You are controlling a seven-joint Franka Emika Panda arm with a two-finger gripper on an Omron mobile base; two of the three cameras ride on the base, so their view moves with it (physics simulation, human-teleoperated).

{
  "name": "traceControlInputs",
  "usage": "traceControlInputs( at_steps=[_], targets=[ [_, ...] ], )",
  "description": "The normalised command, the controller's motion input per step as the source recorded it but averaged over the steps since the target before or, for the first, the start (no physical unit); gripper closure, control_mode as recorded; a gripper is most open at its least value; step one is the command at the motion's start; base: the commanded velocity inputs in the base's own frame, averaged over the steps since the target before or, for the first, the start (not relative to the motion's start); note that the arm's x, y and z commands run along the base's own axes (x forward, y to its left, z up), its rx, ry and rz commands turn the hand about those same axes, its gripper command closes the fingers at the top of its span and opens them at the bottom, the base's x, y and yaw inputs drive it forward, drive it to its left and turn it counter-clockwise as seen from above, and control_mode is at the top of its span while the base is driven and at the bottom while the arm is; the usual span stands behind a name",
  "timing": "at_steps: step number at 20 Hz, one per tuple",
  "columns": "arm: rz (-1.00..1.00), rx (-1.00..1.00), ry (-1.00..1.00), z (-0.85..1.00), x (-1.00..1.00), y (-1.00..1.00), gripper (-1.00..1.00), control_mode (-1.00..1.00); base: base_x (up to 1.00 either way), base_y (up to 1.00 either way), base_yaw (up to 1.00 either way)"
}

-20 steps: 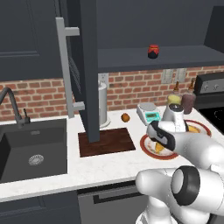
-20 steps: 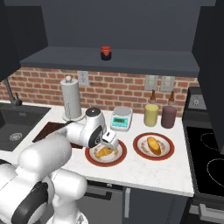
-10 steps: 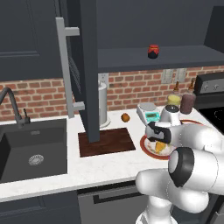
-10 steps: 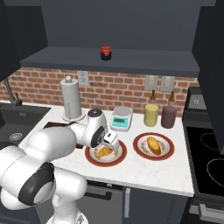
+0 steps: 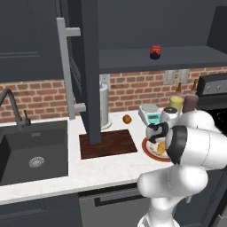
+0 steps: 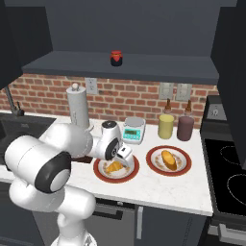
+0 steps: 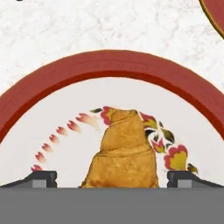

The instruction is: From the different types of pastries on the counter, select a croissant and place it on the cutting board. Then retrieve a jar of jam from the cabinet and place it alongside the croissant on the cutting board.

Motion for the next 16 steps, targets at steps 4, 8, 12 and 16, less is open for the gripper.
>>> traceControlInputs(
  at_steps=[4, 8, 12, 16],
  targets=[
    [-0.05, 0.00, 0.10, -0.34, 0.37, -0.01, 1.00, -1.00, 0.00, 0.00, 0.00],
    [-0.05, 0.02, 0.19, -0.33, 0.23, 0.02, 1.00, -1.00, 0.00, 0.00, 0.00],
    [0.00, 0.14, 0.06, 0.18, 0.01, -0.26, 1.00, -1.00, 0.00, 0.00, 0.00],
    [0.10, 0.19, 0.00, 0.74, -0.14, -0.07, 1.00, -1.00, 0.00, 0.00, 0.00]
  ],
)
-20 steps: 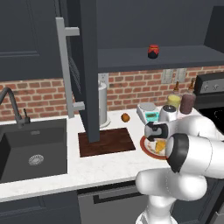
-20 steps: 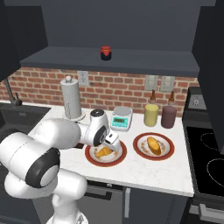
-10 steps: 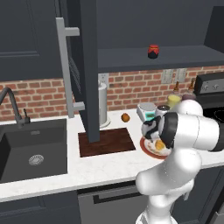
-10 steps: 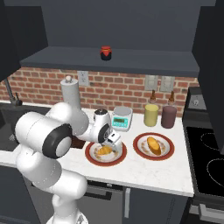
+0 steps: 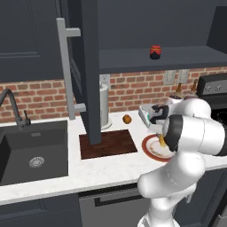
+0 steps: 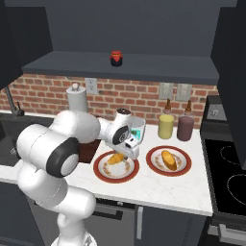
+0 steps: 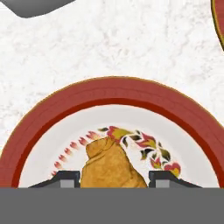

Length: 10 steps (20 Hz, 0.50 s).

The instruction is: From the different types of pastries on the counter, select a croissant and place it on the cutting board. Then retrieve a jar of jam from the cabinet and place it alongside the croissant on the cutting board.

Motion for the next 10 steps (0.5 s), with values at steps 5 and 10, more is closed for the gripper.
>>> traceControlInputs(
  at_steps=[5, 10],
  targets=[
    [0.15, 0.13, 0.08, 0.99, -0.13, 0.16, 1.00, -1.00, 0.00, 0.00, 0.00],
    [0.19, 0.00, 0.05, 1.00, -0.04, 0.66, 1.00, -1.00, 0.00, 0.00, 0.00]
  ],
)
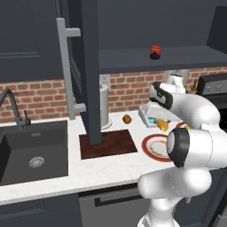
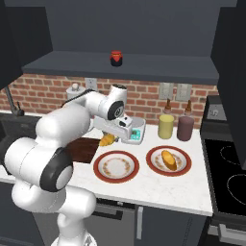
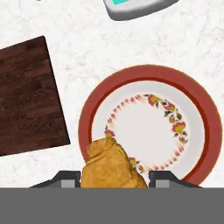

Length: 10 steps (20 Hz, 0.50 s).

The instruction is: From the different types of pastries on the counter, select a croissant and place it on the cutting board. Then retrieve a jar of jam from the cabinet and place it alongside the croissant on the cutting board.

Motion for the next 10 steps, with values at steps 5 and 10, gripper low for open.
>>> traceControlInputs(
  at_steps=[5, 10],
  targets=[
    [0.17, -0.06, -0.04, 0.53, -0.14, 0.67, 1.00, -1.00, 0.00, 0.00, 0.00],
    [0.22, -0.13, 0.00, -0.30, -0.04, 0.73, 1.00, -1.00, 0.00, 0.00, 0.00]
  ],
)
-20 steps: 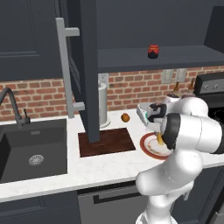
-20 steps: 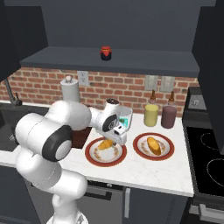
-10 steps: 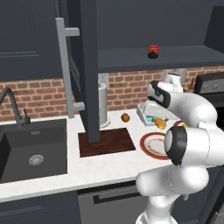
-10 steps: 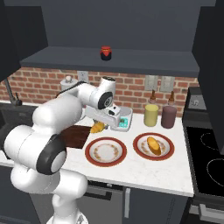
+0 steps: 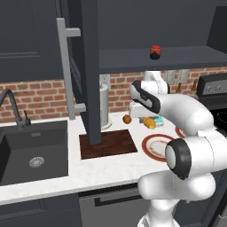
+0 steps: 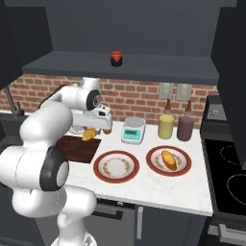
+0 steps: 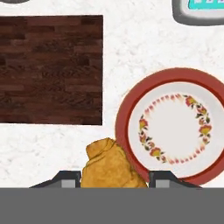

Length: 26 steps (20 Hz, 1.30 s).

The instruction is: From the different types of pastries on the counter, select a croissant and place it on the cutting board. Then retrieve a jar of jam from the cabinet and place it alongside the croissant on the cutting board.

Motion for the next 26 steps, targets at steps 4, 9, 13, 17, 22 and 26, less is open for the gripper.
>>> traceControlInputs(
  at_steps=[4, 9, 13, 17, 22, 26],
  targets=[
    [0.13, -0.10, -0.15, -0.16, 0.19, 0.48, 1.00, -1.00, 0.00, 0.00, 0.00],
    [0.09, -0.02, -0.06, -0.24, 0.41, 0.24, 1.00, -1.00, 0.00, 0.00, 0.00],
    [0.11, 0.00, 0.00, -0.39, 0.51, 0.21, 1.00, -1.00, 0.00, 0.00, 0.00],
    [0.12, 0.00, 0.00, -0.35, 0.47, 0.16, 1.00, -1.00, 0.00, 0.00, 0.00],
    [0.09, -0.01, 0.00, -0.36, 0.36, 0.08, 1.00, -1.00, 0.00, 0.00, 0.00],
    [0.09, -0.02, 0.00, -0.46, 0.24, 0.09, 1.00, -1.00, 0.00, 0.00, 0.00]
  ],
)
